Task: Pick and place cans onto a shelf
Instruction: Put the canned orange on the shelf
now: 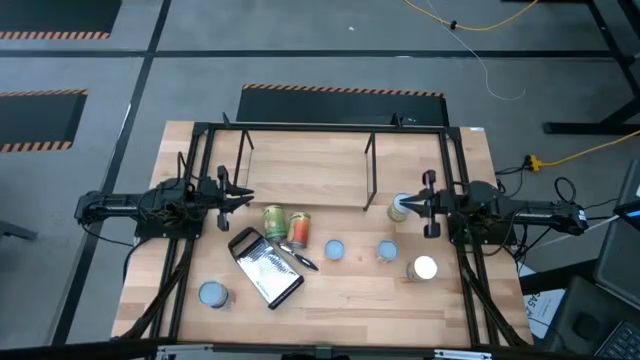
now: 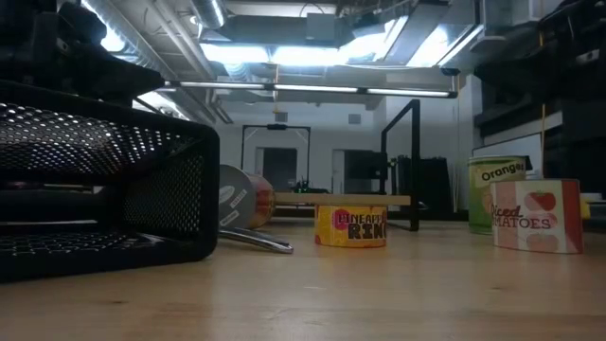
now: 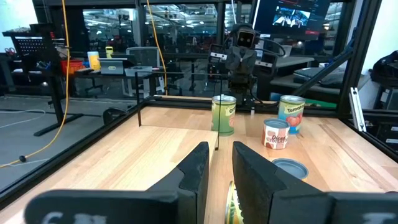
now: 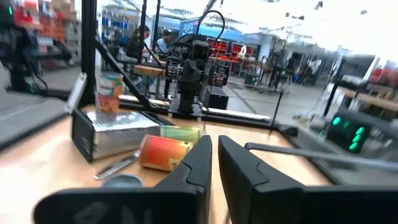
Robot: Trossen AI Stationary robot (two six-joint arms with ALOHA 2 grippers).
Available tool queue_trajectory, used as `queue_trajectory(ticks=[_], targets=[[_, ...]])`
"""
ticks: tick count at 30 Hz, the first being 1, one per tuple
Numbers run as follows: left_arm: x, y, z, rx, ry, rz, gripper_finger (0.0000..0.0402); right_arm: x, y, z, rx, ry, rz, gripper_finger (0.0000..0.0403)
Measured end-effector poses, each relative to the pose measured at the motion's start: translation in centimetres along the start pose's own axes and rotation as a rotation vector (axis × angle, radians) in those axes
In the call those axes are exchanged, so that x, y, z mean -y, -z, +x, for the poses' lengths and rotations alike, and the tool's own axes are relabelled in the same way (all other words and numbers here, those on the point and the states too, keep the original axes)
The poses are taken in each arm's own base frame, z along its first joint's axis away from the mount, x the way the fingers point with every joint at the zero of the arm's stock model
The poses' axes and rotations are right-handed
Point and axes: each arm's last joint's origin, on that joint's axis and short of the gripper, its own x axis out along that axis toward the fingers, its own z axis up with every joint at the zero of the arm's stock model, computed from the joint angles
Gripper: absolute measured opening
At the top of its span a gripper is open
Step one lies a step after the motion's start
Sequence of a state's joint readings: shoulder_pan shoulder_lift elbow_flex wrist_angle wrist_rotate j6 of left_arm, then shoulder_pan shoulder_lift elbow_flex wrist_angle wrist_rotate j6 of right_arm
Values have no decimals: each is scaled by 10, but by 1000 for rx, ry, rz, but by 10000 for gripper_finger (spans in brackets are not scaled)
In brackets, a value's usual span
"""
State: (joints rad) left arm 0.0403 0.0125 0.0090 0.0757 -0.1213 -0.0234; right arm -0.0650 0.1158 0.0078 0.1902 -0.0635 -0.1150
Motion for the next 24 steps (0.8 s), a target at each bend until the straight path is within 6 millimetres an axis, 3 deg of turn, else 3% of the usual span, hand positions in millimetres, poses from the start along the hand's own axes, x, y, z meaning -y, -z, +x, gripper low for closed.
queue_trajectory(ticks=[6, 15, 19, 24], targets=[[0, 0, 0, 0, -1, 0, 65, 0, 0, 0, 0, -1, 192, 34], [0, 0, 0, 0, -1, 0, 65, 1, -3, 0, 37, 11, 272, 45], [0, 0, 0, 0, -1, 0, 65, 3, -3, 0, 41, 104, 313, 86], [0, 0, 0, 0, -1, 0, 65, 6, -3, -1, 50, 180, 322, 166]])
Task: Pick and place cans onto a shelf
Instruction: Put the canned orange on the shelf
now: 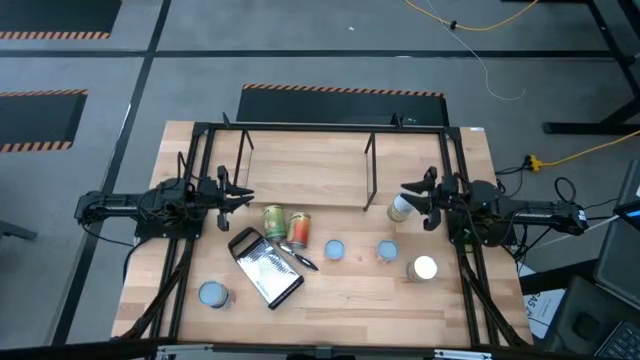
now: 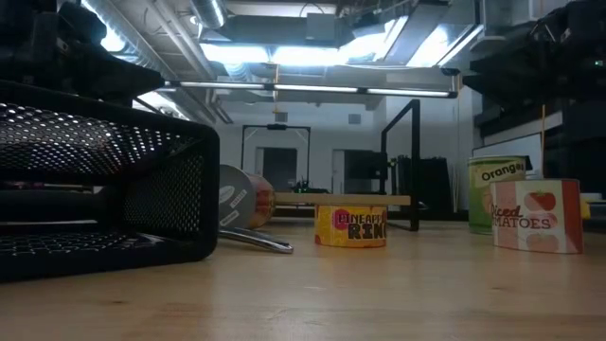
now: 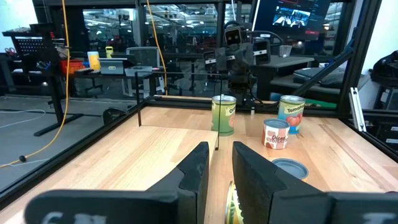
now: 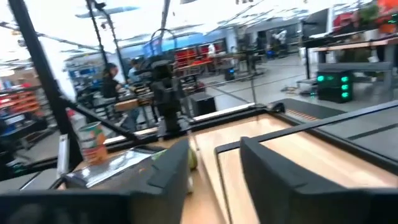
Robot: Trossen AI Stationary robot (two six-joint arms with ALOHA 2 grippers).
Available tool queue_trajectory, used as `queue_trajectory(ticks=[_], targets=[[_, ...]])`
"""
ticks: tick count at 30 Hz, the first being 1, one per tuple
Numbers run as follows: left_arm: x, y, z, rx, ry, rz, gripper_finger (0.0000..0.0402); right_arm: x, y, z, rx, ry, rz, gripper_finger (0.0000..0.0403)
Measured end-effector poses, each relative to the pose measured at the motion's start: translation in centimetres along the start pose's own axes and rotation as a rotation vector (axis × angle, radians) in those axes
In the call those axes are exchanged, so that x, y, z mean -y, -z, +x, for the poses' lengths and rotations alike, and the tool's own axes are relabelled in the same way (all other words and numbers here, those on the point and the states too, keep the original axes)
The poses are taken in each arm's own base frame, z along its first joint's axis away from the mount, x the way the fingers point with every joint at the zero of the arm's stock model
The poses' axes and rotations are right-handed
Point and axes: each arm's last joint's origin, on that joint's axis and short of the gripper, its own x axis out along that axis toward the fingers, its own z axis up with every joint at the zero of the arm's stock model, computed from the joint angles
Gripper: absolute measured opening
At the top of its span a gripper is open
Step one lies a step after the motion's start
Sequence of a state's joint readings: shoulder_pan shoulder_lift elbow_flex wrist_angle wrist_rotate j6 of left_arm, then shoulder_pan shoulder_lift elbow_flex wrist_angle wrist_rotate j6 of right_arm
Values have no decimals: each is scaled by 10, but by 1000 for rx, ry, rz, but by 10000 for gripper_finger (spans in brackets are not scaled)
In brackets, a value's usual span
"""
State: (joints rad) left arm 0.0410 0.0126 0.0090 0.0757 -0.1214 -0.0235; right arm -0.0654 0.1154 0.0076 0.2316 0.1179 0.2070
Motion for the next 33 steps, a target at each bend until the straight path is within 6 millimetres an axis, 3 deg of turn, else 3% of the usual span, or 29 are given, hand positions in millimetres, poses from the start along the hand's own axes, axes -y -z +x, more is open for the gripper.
queue_trajectory(ticks=[6, 15, 25, 33], targets=[[0, 0, 0, 0, 0, 0, 65, -1, -9, 0, 65, 16, 31, 231], [0, 0, 0, 0, 0, 0, 65, -10, -54, -1, 82, 16, -45, 230], [0, 0, 0, 0, 0, 0, 65, -24, -107, 2, -280, 4, -81, 228], [0, 0, 0, -1, 0, 0, 65, -34, -114, 22, -581, -98, 92, 228]])
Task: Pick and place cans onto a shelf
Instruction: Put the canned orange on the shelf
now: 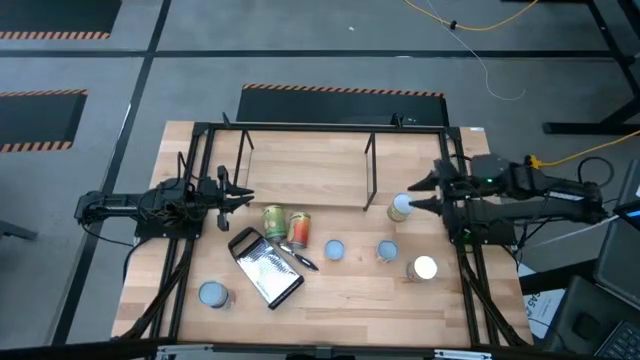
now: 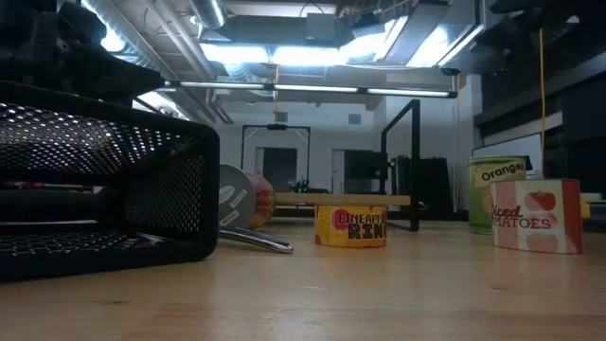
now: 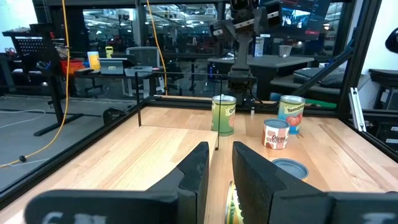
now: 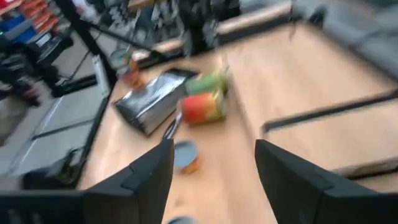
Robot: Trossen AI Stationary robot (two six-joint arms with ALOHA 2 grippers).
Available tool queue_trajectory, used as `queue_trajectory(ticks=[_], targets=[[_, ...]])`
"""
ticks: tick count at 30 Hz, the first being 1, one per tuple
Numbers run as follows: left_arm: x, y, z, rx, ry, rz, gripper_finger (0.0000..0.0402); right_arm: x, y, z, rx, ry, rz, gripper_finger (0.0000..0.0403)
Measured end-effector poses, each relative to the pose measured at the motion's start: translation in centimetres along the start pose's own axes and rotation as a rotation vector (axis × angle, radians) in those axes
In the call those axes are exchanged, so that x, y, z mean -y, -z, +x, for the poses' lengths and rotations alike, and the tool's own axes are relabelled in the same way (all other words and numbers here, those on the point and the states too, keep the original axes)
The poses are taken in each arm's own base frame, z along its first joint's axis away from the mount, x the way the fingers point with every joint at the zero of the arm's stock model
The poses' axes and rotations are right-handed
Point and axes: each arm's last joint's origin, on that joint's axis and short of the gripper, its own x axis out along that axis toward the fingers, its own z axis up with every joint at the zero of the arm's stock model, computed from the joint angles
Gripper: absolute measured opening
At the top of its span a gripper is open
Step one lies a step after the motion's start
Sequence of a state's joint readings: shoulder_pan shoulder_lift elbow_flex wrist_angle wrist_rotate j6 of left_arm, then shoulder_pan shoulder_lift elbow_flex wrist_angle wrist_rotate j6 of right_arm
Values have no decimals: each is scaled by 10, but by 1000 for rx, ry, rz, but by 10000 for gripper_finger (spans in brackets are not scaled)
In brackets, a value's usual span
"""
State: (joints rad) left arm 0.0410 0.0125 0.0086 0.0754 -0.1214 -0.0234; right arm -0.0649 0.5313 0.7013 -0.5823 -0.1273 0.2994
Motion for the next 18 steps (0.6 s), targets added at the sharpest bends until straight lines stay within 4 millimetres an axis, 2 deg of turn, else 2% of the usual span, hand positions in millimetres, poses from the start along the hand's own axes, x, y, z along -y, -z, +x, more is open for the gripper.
queue_trajectory(ticks=[4, 10, 18], targets=[[0, 0, 0, 0, 0, 0, 65, -1, 0, 21, -105, -59, 20, 228], [0, 0, 0, 0, 1, 0, 65, -2, 8, 51, -262, -56, 22, 228], [0, 0, 0, 0, 1, 0, 65, -5, 19, 73, -400, -61, -52, 227]])
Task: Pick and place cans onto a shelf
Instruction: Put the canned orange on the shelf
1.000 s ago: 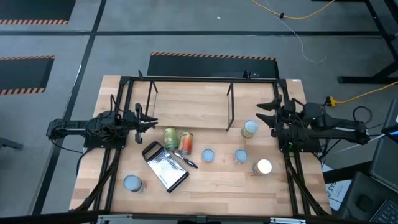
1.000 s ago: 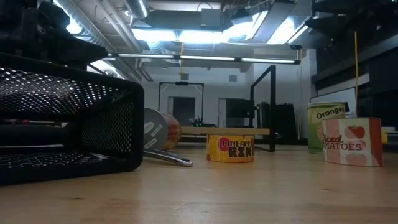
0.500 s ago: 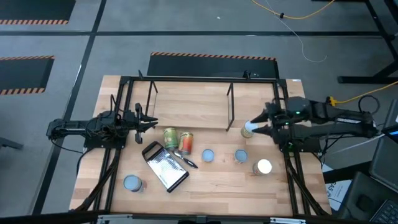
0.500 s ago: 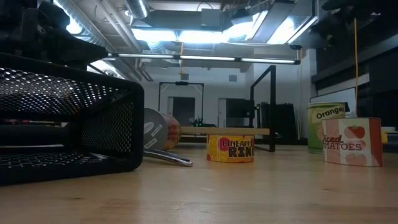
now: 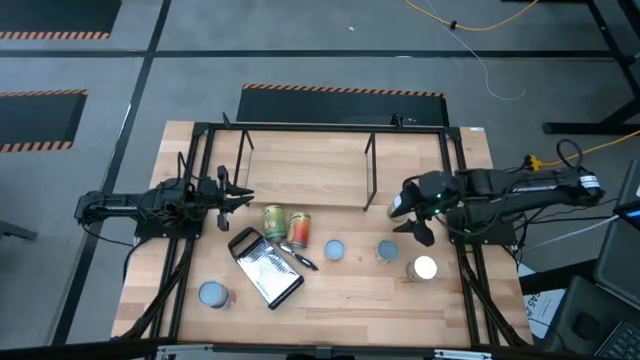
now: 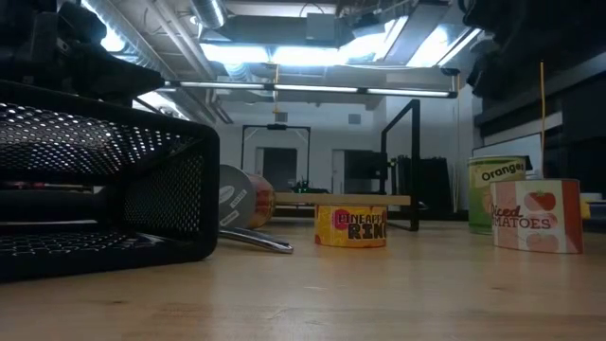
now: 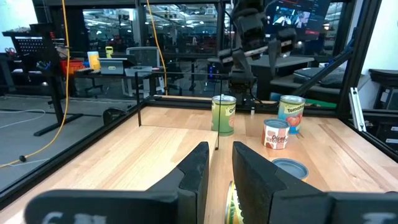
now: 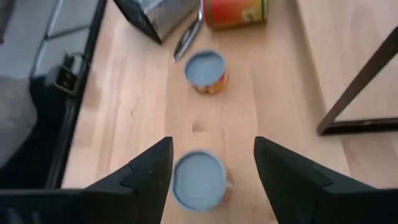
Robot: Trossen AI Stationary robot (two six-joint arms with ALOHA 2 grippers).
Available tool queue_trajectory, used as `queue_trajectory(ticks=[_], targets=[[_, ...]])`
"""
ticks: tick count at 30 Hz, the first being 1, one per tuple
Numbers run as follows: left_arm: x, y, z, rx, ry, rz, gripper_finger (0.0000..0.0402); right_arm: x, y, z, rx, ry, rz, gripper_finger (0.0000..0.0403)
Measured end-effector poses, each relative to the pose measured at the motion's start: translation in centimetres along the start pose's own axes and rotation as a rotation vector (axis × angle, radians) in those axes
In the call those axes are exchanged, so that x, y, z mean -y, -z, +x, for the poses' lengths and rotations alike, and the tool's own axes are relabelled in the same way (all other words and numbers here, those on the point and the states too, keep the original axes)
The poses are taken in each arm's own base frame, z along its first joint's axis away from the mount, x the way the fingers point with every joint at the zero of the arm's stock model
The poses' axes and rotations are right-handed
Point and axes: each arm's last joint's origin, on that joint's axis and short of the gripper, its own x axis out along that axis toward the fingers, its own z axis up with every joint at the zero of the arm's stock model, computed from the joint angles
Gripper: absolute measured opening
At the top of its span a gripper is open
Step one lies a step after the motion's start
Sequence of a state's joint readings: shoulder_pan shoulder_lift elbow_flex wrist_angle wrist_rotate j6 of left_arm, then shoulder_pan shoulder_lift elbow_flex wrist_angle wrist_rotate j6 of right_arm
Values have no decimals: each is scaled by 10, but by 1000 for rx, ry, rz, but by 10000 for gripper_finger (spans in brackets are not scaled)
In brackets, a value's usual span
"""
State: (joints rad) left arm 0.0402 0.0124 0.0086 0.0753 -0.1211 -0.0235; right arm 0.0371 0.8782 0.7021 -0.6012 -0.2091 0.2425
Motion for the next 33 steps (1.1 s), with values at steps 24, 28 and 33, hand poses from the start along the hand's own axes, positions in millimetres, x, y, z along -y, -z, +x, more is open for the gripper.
queue_trajectory(ticks=[24, 28, 33], targets=[[0, 0, 0, 0, -1, 0, 65, 13, 14, 7, -156, 307, -2, 203], [0, 0, 0, 1, -1, 0, 65, 16, 15, 15, -195, 349, 9, 203], [0, 0, 0, 0, -1, 0, 65, 19, 16, 26, -254, 363, 13, 203]])
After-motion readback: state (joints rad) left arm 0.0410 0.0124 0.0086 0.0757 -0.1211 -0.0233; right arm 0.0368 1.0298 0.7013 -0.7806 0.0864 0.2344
